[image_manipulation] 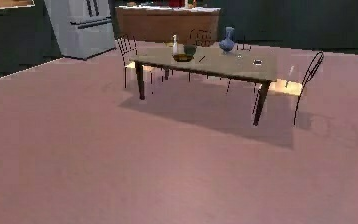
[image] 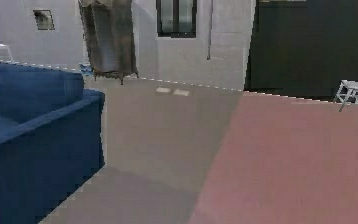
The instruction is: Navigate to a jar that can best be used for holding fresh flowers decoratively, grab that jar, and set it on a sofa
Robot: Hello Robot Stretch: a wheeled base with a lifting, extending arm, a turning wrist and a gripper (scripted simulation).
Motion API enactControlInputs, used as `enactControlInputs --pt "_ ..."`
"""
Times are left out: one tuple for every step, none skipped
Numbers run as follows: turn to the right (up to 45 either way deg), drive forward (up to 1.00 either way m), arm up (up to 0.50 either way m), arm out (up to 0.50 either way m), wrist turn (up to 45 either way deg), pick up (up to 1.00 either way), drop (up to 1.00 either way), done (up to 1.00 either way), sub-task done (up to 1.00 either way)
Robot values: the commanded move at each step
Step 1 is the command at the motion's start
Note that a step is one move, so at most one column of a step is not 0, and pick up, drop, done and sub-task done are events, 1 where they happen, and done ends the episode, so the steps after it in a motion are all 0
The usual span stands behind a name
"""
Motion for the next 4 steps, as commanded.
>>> enactControlInputs --pt "0.0 1.00 0.00 0.00 0.0 0.00 0.00 0.00 0.00" --pt "0.0 0.90 0.00 0.00 0.0 0.00 0.00 0.00 0.00" --pt "-18.0 0.00 0.00 0.00 0.0 0.00 0.00 0.00 0.00" --pt "0.0 0.50 0.00 0.00 0.0 0.00 0.00 0.00 0.00"
